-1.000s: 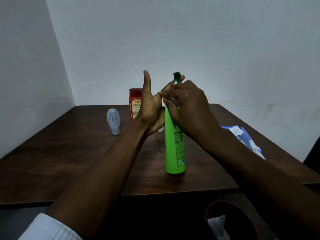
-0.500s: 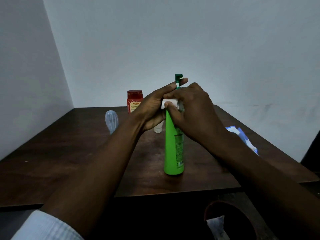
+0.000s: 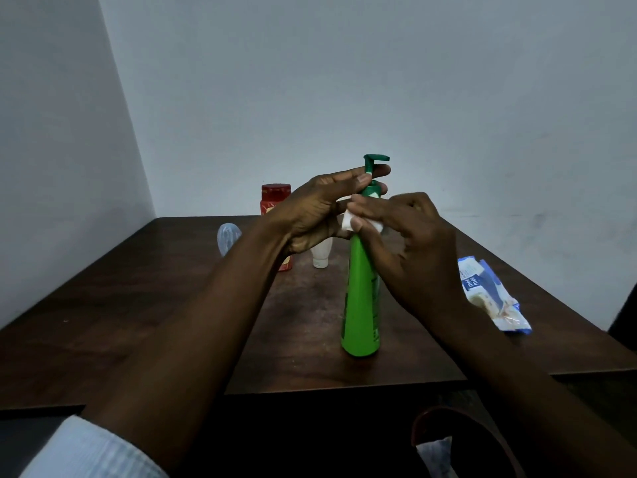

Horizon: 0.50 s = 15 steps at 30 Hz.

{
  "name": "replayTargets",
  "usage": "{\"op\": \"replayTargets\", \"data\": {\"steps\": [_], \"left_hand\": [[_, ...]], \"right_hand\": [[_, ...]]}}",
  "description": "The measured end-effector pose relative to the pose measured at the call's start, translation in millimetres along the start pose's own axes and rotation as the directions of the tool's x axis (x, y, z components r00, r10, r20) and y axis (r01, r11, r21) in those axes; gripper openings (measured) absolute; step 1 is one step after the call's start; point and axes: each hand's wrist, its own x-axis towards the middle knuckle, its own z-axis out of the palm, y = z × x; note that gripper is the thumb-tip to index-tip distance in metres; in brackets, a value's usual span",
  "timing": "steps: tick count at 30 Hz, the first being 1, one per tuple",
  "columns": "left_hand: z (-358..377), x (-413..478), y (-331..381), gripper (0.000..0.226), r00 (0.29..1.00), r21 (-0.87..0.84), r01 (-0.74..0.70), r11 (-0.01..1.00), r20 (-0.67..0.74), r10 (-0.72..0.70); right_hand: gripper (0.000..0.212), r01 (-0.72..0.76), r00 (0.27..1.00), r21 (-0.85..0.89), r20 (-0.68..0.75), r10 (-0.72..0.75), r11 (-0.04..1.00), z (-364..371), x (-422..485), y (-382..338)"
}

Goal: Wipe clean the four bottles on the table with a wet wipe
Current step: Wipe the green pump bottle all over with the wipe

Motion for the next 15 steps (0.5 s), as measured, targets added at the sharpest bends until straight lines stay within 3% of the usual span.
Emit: {"op": "replayTargets", "data": {"steps": [6, 15], "left_hand": [[-1, 0, -5, 0.032, 0.999, -0.036, -0.021, 0.999, 0.041, 0.023], [-2, -2, -6, 0.032, 1.0, -0.003, -0.016, 1.0, -0.017, 0.016]], "right_hand": [[0.024, -0.057, 0.992, 0.114, -0.105, 0.069, 0.992, 0, -13, 3], [0.018, -0.213, 0.943, 0.295, -0.189, 0.275, 0.931, 7, -17, 7]]}}
